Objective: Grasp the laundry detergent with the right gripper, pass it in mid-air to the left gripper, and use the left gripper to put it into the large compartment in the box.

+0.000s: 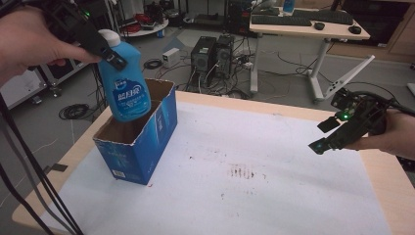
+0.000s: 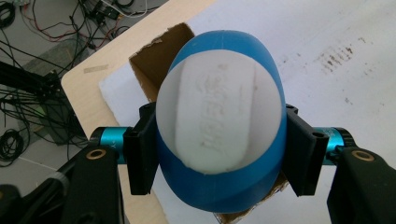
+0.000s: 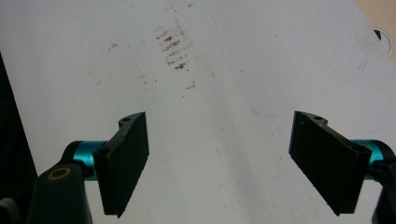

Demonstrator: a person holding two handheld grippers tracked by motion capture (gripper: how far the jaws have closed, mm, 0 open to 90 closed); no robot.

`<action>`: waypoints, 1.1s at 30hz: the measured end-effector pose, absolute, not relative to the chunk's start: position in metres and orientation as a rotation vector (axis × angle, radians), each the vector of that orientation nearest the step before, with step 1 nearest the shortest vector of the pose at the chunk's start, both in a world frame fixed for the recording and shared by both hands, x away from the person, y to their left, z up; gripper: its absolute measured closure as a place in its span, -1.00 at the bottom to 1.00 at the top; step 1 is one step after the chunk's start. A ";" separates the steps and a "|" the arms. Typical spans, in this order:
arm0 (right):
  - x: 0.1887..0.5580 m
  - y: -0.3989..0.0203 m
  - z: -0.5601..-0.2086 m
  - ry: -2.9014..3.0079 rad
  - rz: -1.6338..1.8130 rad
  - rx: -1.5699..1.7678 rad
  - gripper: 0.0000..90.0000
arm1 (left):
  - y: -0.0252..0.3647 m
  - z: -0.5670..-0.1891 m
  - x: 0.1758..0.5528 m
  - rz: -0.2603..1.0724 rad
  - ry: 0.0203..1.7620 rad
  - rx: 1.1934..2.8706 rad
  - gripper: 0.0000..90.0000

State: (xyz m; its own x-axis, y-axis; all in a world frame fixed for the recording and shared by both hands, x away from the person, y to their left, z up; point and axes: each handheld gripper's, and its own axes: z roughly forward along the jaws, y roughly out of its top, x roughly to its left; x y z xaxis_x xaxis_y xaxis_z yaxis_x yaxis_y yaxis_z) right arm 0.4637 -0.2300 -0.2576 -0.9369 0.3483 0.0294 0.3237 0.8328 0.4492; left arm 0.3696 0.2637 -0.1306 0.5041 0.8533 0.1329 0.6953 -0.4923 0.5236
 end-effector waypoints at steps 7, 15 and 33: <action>0.463 -0.231 -0.258 2.958 0.701 0.553 -0.56 | 0.268 -0.153 0.374 0.509 1.258 2.390 -0.14; 0.463 -0.230 -0.260 2.965 0.684 0.555 -0.56 | 0.271 -0.189 0.378 0.472 1.238 2.430 -0.14; 0.462 -0.237 -0.263 2.975 0.673 0.590 -0.56 | 0.271 -0.258 0.385 0.379 1.210 2.521 -0.14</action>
